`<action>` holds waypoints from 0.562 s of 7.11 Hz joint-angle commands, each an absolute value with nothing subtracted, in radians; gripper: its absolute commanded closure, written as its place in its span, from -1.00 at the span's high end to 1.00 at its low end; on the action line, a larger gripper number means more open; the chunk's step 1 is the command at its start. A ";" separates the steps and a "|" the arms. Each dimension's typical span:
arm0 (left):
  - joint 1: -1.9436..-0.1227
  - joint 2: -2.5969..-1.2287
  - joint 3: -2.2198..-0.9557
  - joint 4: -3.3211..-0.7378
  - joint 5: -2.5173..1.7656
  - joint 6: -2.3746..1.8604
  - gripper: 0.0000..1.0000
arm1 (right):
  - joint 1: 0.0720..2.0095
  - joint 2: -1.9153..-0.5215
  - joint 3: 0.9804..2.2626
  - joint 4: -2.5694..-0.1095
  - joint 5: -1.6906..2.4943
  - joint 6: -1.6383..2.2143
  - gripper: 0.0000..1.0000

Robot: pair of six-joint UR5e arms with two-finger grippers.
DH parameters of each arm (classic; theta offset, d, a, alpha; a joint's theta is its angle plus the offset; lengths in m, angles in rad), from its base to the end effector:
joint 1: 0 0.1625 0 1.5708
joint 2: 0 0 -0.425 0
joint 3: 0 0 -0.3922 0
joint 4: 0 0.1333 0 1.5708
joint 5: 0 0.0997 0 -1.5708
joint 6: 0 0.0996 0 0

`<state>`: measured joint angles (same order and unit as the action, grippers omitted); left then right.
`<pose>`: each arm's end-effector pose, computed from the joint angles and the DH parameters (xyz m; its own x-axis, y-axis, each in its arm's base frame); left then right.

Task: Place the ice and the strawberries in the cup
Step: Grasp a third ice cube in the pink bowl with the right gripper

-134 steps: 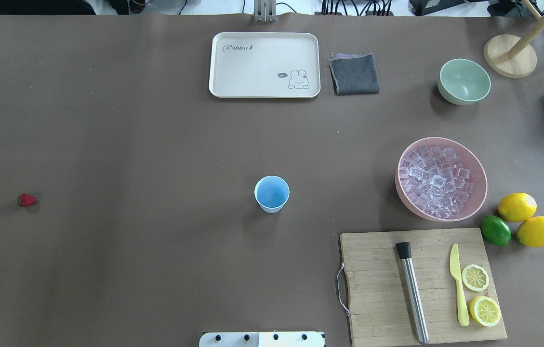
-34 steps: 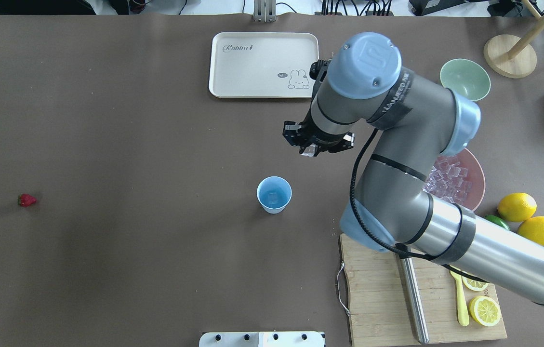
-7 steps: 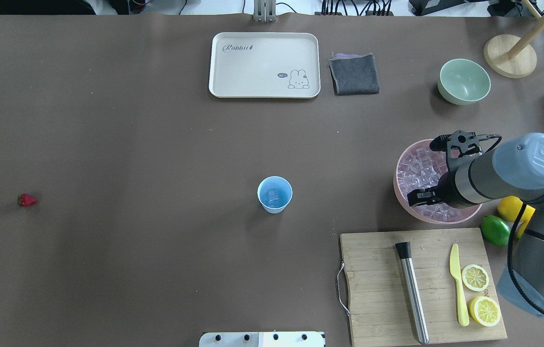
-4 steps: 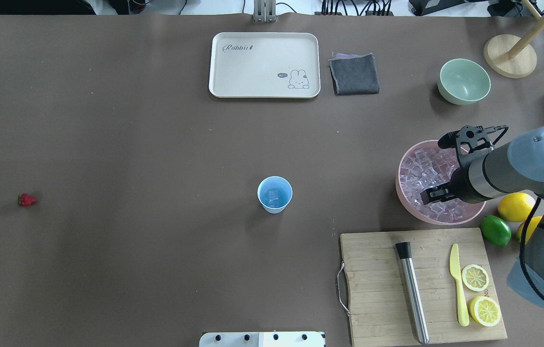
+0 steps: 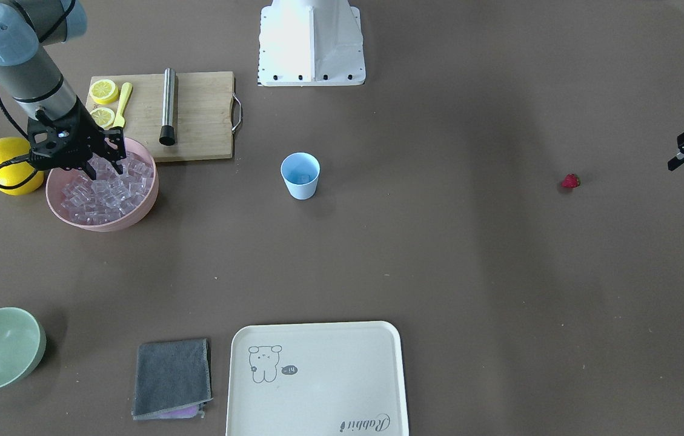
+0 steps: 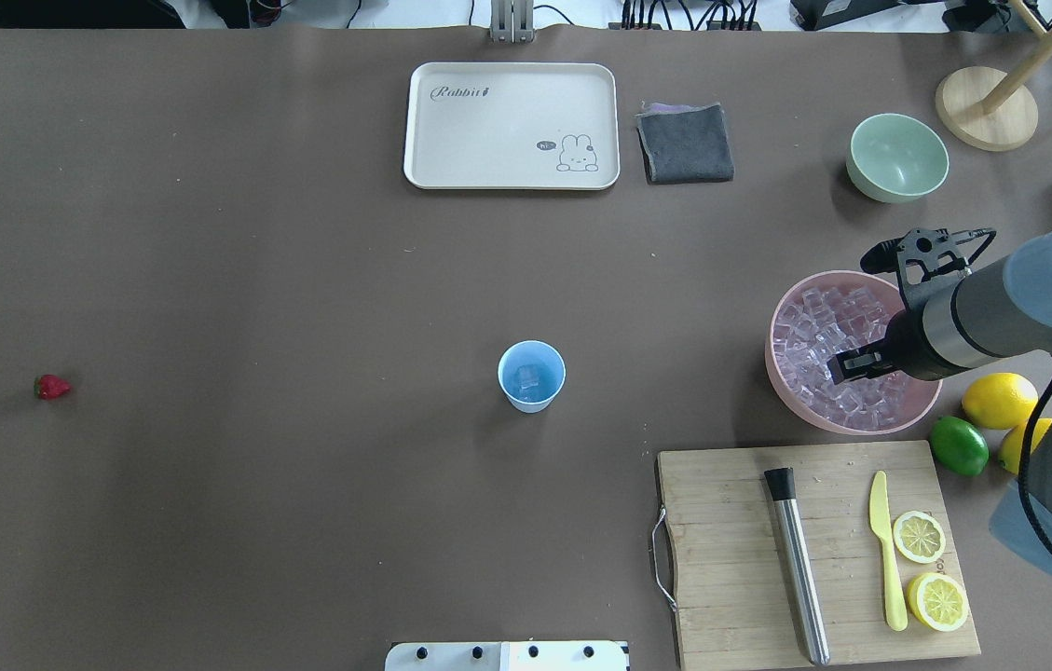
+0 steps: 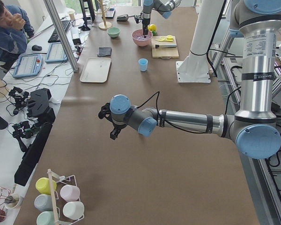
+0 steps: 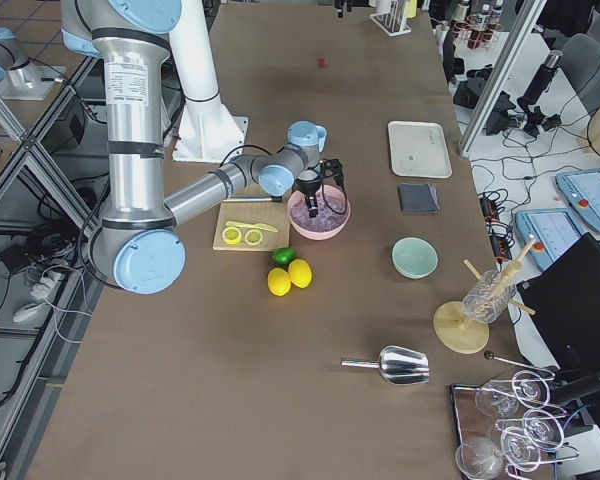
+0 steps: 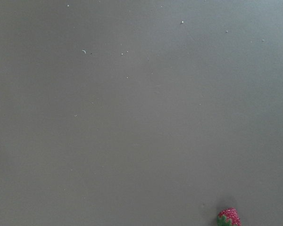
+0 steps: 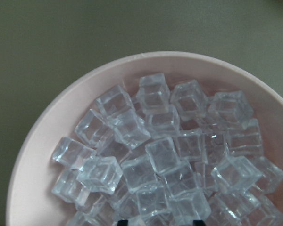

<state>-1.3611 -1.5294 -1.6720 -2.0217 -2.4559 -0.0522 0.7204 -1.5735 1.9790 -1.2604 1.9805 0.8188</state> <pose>0.0474 -0.4926 0.5700 0.5493 0.4566 -0.6998 -0.1532 0.8783 0.4529 -0.3098 -0.3965 0.4363 0.6933 -0.2252 0.6846 0.0889 0.9694 0.2288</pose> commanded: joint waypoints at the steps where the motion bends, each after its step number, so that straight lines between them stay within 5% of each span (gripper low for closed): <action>1: -1.361 -1.529 -1.672 -2.022 -2.456 -0.052 0.98 | 0.726 -1.594 1.980 -1.259 1.980 0.810 0.16; 4: -1.361 -1.529 -1.672 -2.022 -2.456 -0.052 0.98 | 0.726 -1.606 1.990 -1.258 1.980 0.810 0.18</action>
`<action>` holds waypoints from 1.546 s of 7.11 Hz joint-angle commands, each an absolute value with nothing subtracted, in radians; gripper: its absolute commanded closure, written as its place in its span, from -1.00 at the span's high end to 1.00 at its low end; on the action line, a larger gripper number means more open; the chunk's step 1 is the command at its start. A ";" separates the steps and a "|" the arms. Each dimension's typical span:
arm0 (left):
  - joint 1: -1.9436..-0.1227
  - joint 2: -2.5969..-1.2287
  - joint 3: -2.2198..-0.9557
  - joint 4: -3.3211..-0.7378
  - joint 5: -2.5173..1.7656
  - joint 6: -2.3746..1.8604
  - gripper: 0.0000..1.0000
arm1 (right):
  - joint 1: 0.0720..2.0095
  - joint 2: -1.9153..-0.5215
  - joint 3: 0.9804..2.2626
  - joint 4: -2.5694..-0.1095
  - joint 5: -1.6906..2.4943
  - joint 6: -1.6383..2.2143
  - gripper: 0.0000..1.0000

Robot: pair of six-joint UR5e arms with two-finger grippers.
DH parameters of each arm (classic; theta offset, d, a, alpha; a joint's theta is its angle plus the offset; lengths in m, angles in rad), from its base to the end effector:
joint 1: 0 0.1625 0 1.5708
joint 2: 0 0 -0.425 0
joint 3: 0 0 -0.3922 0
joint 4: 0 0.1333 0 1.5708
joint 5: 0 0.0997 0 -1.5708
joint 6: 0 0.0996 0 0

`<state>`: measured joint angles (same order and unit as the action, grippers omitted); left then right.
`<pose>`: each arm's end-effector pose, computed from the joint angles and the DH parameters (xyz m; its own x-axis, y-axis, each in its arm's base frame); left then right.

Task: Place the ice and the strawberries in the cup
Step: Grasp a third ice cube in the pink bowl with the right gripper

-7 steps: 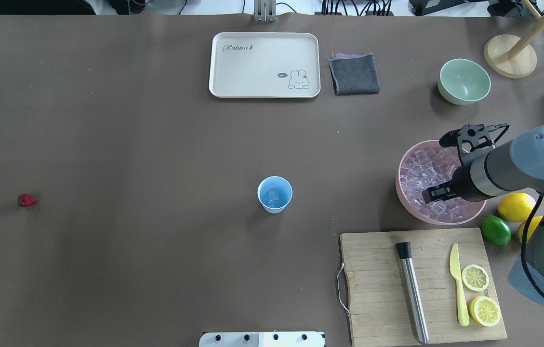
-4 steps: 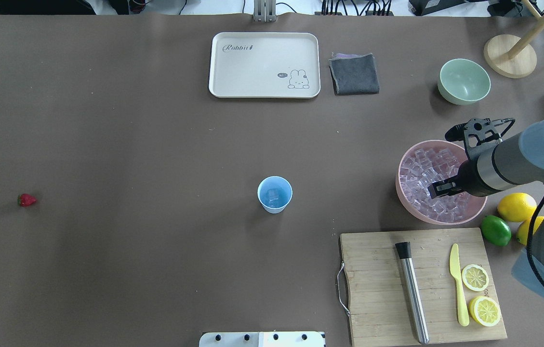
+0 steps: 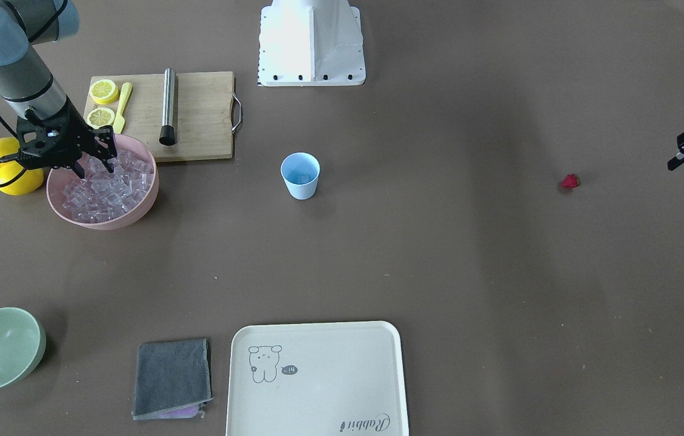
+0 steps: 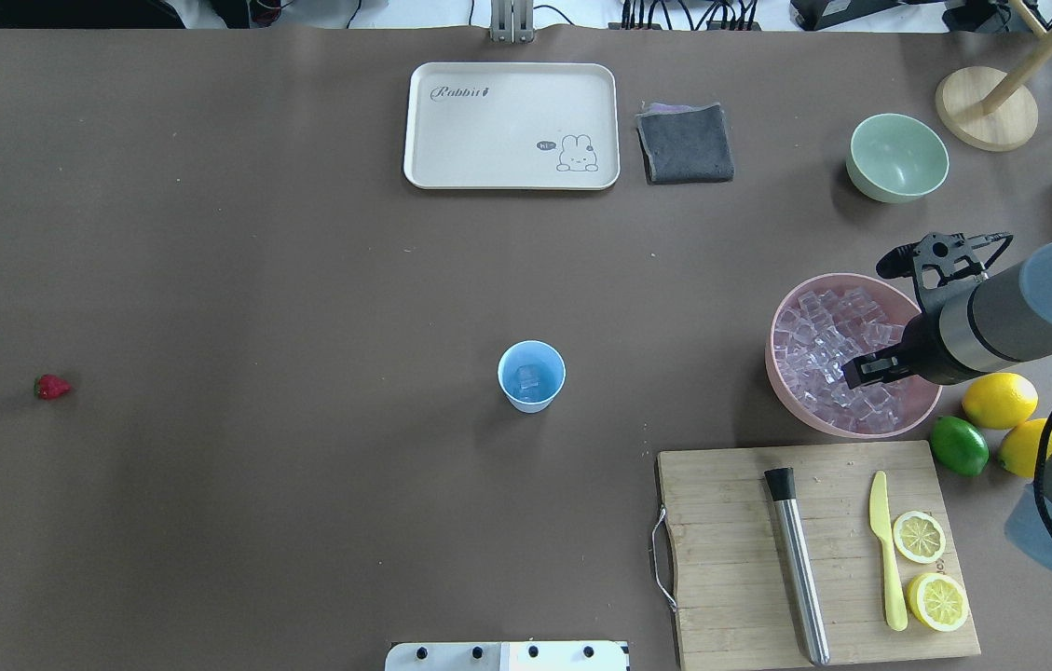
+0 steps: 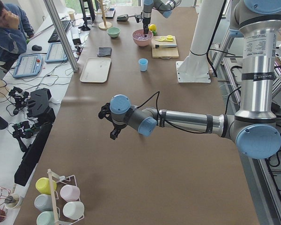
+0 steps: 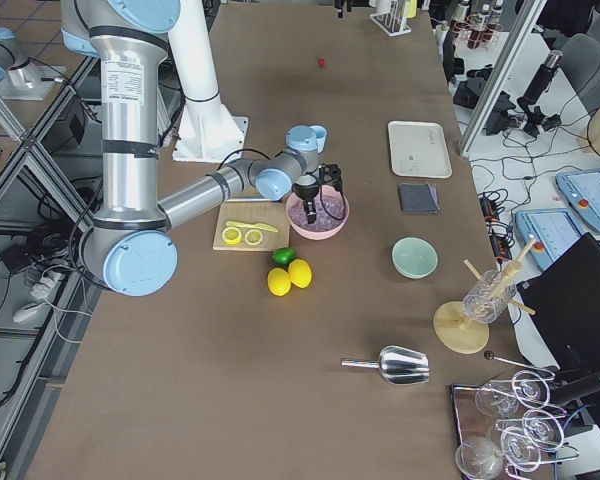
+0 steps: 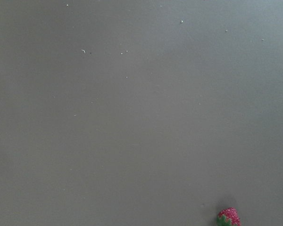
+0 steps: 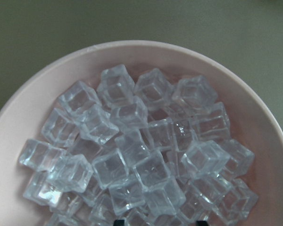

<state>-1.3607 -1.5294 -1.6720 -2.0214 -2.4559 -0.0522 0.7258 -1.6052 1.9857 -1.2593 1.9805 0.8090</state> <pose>0.0476 -0.4926 0.5700 0.5492 0.4567 -0.6999 -0.1535 0.8784 0.4526 -0.3003 -0.3917 0.4483 0.7057 -0.2202 0.6734 0.0946 0.9712 0.2185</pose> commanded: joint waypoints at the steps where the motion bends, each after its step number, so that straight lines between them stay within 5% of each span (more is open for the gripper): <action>1: -1.361 -1.529 -1.672 -2.022 -2.456 -0.052 0.98 | 0.724 -1.595 1.994 -1.259 1.982 0.819 0.17; 9: -1.341 -1.529 -1.666 -2.052 -2.453 -0.107 0.98 | 0.643 -1.569 1.982 -1.259 1.944 0.917 0.10; 10: -1.341 -1.531 -1.660 -2.052 -2.453 -0.107 0.98 | 0.625 -1.572 1.980 -1.259 1.941 0.916 0.04; 11: -1.341 -1.534 -1.658 -2.052 -2.454 -0.107 0.98 | 0.621 -1.569 1.986 -1.285 1.934 0.905 -0.30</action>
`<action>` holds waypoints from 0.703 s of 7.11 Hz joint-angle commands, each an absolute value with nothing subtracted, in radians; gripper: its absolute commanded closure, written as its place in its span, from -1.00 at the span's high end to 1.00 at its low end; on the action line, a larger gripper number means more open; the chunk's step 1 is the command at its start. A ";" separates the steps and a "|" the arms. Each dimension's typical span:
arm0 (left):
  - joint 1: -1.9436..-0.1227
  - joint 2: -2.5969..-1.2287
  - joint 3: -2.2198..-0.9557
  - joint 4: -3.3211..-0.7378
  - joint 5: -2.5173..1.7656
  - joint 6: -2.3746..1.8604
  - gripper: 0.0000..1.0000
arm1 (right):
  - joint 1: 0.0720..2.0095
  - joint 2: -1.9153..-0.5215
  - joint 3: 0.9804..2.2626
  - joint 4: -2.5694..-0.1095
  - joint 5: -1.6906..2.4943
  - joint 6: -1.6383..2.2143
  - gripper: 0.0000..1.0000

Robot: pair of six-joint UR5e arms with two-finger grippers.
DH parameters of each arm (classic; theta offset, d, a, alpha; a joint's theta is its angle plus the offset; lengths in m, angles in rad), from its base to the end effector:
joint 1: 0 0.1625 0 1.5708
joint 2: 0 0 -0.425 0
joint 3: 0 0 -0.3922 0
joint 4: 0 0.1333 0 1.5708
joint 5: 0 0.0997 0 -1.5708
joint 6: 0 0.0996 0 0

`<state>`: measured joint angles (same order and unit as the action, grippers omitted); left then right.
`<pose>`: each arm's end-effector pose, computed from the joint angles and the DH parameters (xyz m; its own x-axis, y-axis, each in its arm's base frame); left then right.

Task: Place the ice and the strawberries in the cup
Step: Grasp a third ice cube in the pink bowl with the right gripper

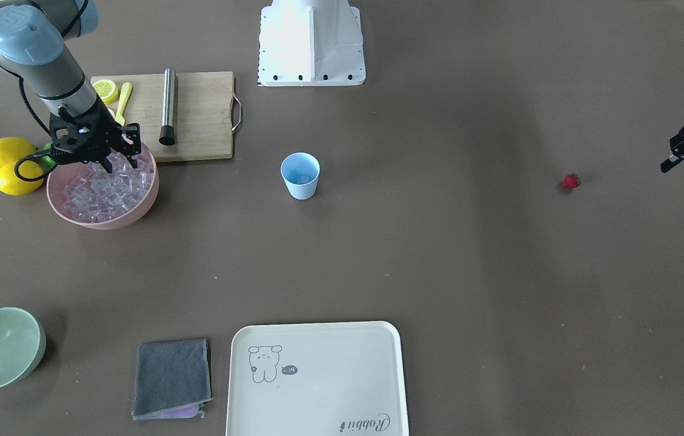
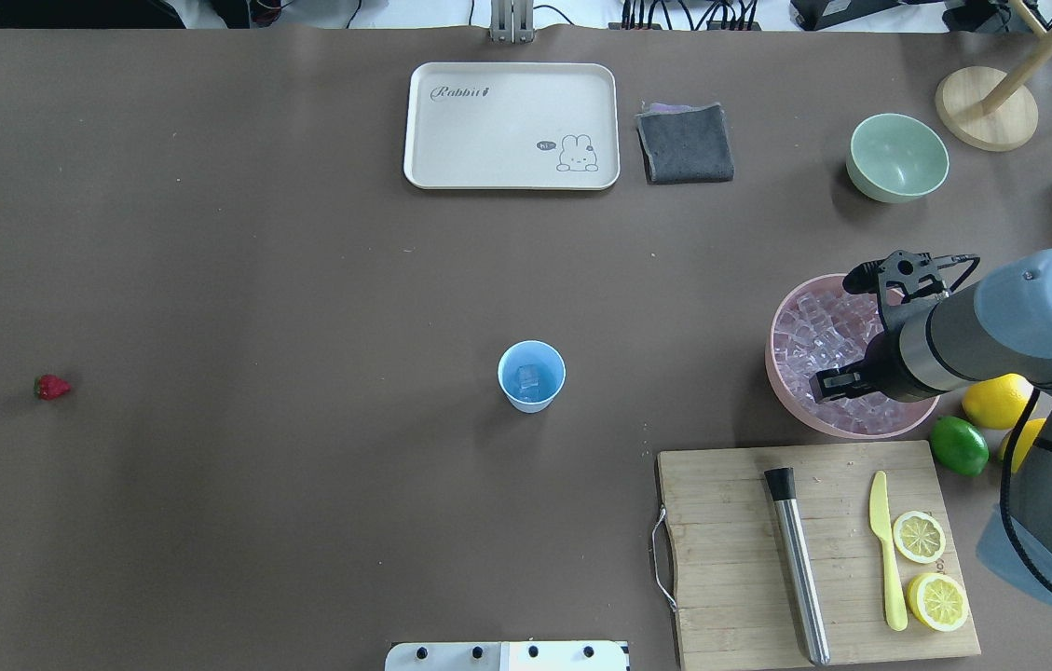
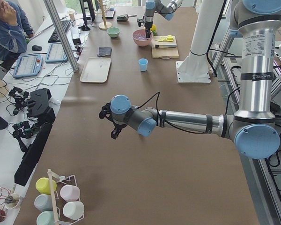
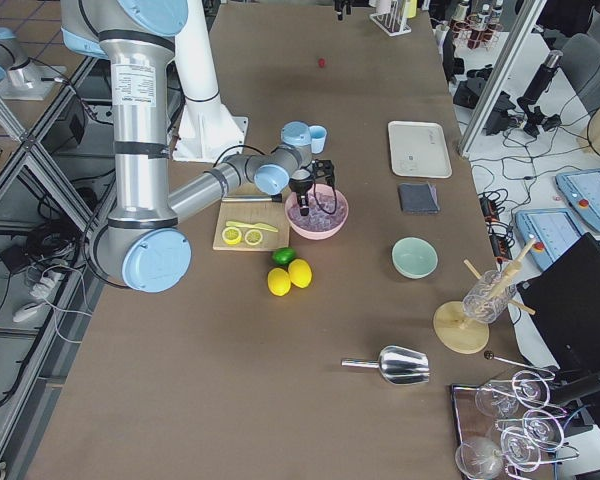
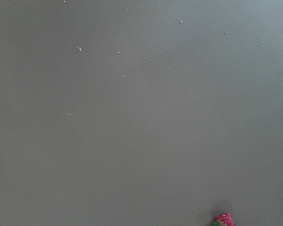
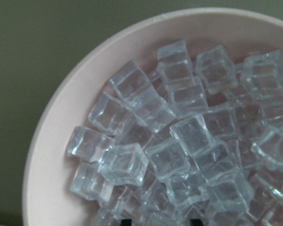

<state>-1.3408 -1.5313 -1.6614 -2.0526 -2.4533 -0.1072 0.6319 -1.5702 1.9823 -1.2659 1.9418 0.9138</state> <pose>0.0575 -0.4928 0.5710 0.5470 0.4341 -0.7158 -0.1386 0.8902 0.4339 -0.3426 -0.3713 0.4349 0.7004 -0.1927 0.6872 0.0878 0.9788 0.1849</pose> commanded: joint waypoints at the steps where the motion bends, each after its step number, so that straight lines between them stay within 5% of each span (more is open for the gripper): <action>1: -1.341 -1.535 -1.655 -2.052 -2.454 -0.107 0.98 | 0.626 -1.563 1.994 -1.301 1.934 0.900 -0.99; 5: -1.341 -1.537 -1.654 -2.052 -2.454 -0.107 0.98 | 0.724 -1.517 2.005 -1.348 2.004 0.850 -1.00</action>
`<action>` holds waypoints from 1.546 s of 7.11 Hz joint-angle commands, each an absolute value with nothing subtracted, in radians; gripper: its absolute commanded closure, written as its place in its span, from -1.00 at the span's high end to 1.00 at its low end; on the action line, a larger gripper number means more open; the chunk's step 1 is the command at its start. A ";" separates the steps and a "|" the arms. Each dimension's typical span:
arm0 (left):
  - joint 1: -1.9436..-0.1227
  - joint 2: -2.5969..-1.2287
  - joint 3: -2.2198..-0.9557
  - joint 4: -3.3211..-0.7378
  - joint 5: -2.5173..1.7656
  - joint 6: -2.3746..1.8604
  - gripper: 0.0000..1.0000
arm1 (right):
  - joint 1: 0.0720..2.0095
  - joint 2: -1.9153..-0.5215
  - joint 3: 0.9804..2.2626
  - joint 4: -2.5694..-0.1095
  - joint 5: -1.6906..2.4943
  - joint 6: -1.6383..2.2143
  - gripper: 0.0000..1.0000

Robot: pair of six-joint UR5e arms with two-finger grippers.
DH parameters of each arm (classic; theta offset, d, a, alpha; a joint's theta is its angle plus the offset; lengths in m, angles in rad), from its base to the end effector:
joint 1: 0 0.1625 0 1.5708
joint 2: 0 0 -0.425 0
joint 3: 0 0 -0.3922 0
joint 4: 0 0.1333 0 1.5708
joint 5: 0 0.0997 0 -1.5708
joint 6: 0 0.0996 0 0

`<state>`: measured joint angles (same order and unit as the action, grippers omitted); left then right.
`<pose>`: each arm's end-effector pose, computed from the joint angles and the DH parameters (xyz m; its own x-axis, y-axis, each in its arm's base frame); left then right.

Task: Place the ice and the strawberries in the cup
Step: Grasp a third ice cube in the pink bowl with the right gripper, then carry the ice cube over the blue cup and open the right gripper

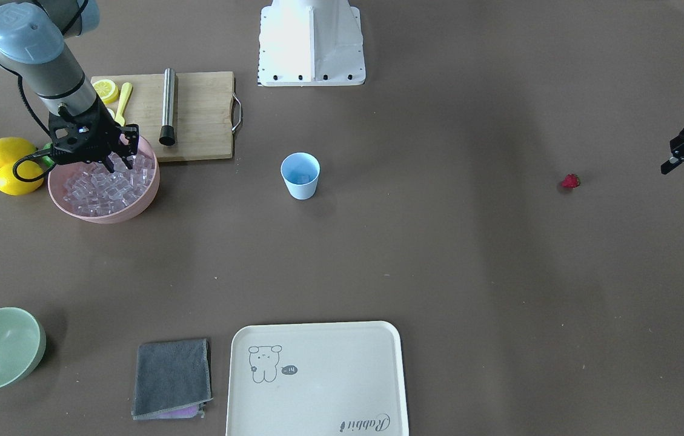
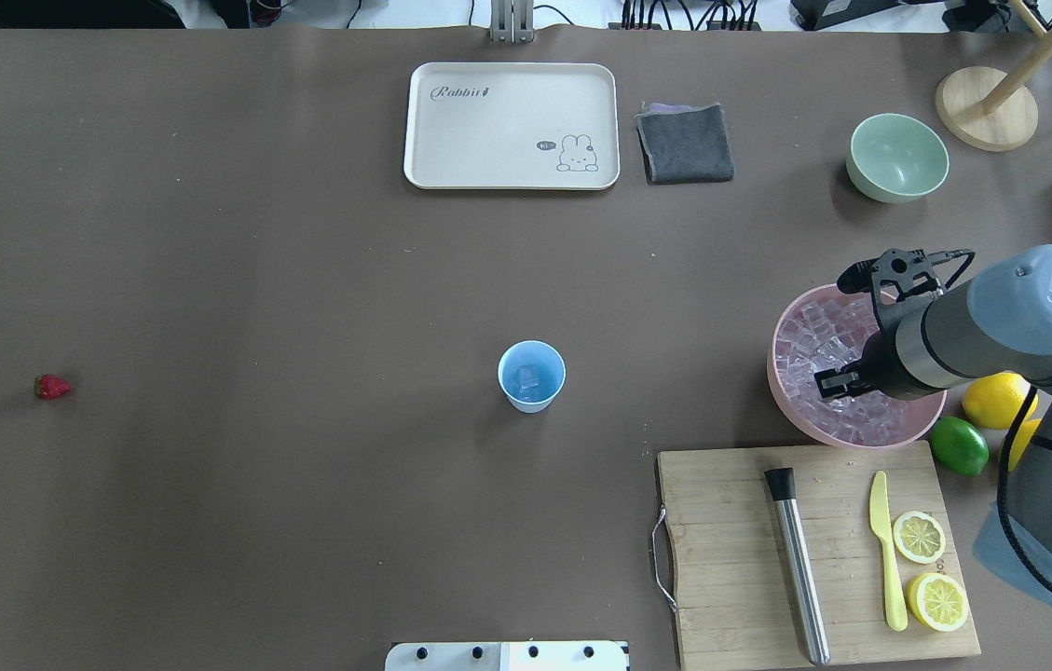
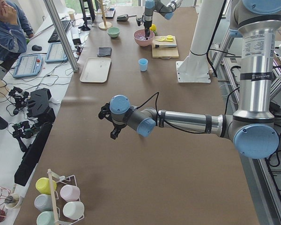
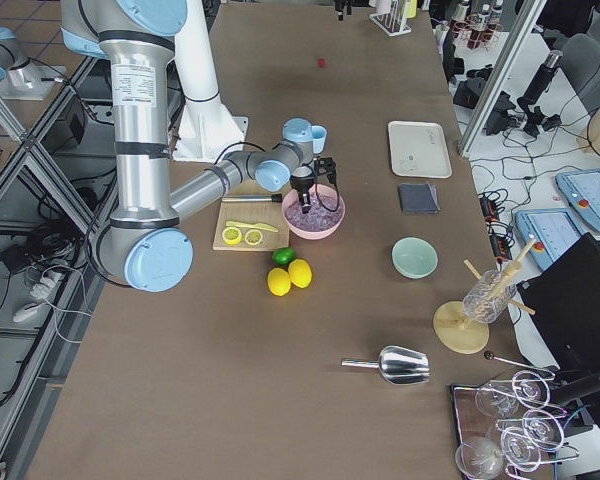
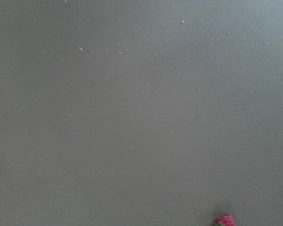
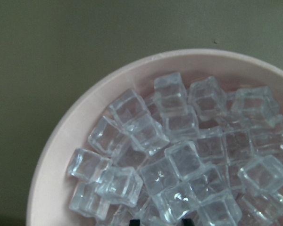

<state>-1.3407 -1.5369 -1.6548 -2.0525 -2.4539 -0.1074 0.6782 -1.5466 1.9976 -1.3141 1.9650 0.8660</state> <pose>0.0581 -0.4951 0.5715 0.5467 0.4333 -0.7165 -0.1388 0.8908 0.4328 -0.3288 -0.3870 0.4215 0.7001 -0.2042 0.6843 0.0902 0.9759 0.1989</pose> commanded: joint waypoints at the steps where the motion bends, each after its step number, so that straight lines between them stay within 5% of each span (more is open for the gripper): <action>1: -1.341 -1.539 -1.652 -2.052 -2.453 -0.109 0.98 | 0.751 -1.406 2.014 -1.480 2.046 0.851 -1.00; 3: -1.341 -1.539 -1.649 -2.052 -2.454 -0.107 0.98 | 0.750 -1.136 1.993 -1.778 2.043 0.876 -1.00; 7: -1.341 -1.539 -1.646 -2.052 -2.456 -0.109 0.98 | 0.649 -0.789 1.756 -1.781 1.973 1.222 -1.00; 11: -1.341 -1.546 -1.625 -2.052 -2.457 -0.109 0.98 | 0.534 -0.756 1.715 -1.761 1.858 1.310 -1.00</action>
